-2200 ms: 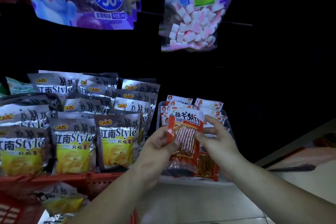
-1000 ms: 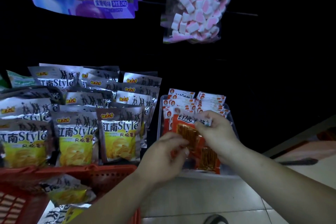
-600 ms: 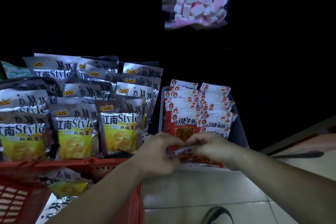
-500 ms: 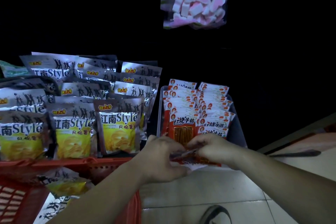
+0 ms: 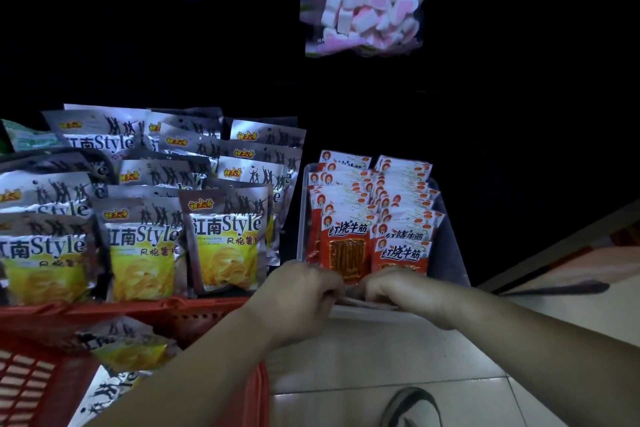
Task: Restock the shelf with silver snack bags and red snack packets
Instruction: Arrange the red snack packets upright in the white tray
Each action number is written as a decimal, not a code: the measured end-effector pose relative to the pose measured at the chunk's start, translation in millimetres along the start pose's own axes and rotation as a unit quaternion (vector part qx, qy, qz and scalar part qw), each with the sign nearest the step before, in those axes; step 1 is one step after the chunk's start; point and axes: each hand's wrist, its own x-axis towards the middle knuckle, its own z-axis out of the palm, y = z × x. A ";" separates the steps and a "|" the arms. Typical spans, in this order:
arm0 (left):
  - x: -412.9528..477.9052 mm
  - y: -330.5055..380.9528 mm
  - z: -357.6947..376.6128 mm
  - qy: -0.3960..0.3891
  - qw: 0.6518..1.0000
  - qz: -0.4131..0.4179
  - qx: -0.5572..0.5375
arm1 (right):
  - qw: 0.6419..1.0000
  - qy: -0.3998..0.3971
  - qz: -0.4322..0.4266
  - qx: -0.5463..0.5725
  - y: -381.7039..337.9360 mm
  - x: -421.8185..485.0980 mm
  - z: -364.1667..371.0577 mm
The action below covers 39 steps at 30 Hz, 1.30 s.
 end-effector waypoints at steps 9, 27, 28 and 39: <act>-1.3 13.2 2.3 0.011 0.997 -0.029 -0.067 | 1.000 0.014 -0.018 0.012 -3.1 -8.2 -9.2; 10.2 2.7 -3.4 -0.098 0.995 -0.032 -0.003 | 0.998 0.050 0.035 0.014 -5.1 3.6 -4.7; 8.4 5.5 -1.0 -0.085 0.996 -0.033 -0.012 | 0.998 0.048 0.035 0.035 -6.3 2.8 -5.1; 14.5 0.8 -4.7 0.005 0.986 -0.093 -0.141 | 0.995 0.049 0.022 0.088 -3.4 -4.9 -18.3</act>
